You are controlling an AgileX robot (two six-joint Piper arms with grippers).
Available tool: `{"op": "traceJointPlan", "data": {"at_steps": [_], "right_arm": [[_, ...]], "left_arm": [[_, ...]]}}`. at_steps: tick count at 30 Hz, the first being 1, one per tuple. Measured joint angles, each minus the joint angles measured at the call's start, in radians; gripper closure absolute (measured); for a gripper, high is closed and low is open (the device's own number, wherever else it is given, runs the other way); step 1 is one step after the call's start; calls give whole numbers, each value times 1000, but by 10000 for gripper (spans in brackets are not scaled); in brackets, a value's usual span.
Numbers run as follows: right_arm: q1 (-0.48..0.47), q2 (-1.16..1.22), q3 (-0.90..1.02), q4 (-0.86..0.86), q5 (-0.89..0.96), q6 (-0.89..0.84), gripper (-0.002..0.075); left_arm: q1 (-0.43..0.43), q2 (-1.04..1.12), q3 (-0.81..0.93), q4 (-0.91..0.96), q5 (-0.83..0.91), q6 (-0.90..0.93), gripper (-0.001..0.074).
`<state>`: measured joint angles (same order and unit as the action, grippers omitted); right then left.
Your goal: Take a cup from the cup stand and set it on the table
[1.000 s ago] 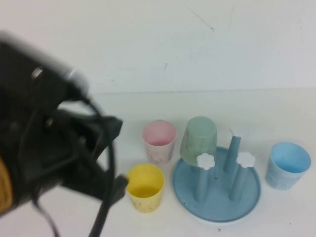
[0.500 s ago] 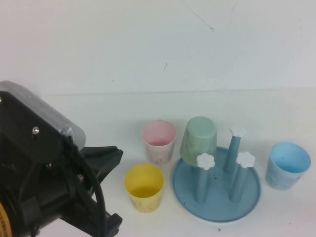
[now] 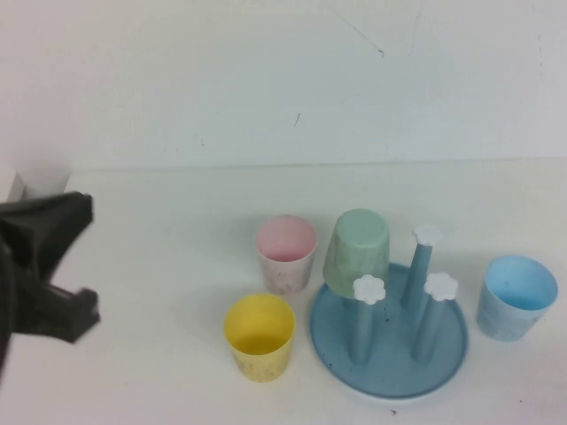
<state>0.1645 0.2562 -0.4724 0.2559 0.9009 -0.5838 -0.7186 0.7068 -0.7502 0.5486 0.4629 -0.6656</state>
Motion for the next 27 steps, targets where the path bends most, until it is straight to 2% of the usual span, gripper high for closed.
{"op": "traceJointPlan", "data": {"at_steps": [5,8,12,15,20,24,27], "right_arm": [[0,0,0,4,8,0,727],[0,0,0,4,8,0,727],[0,0,0,6,8,0,727],[0,0,0,8,8,0,727],[0,0,0,12,22,0,727],[0,0,0,14,29,0,727],[0,0,0,16,30,0,727]], "left_arm": [[140,-22,0,-27,-146,-2,736],[267,-24,32,-91,-258,-2,736],[441,-39,176,-143,-495,-4,736],[524,-91,345,-110,-652,-4,736],[596,-249,589,-1,-776,-6,736],[607,-439,745,17,-706,-6,736],[609,-611,774,19,-595,-24,736]]}}
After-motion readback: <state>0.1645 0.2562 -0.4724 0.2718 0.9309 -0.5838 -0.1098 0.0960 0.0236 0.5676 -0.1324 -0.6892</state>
